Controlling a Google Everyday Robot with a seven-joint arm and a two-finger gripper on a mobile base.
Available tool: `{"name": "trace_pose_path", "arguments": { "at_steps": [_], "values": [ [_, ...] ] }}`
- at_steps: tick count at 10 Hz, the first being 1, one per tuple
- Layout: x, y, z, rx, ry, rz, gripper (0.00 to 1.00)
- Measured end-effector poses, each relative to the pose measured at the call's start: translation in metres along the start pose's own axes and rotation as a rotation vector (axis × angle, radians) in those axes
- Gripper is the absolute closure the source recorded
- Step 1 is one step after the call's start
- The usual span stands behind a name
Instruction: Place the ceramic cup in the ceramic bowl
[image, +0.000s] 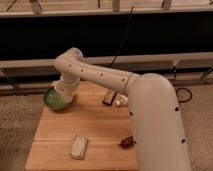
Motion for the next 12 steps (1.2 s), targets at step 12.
{"name": "trace_pose_path", "arguments": {
  "at_steps": [12],
  "values": [
    [0.0022,-0.0083,-0.0038,0.016,0.003,-0.017,0.54]
  ]
}}
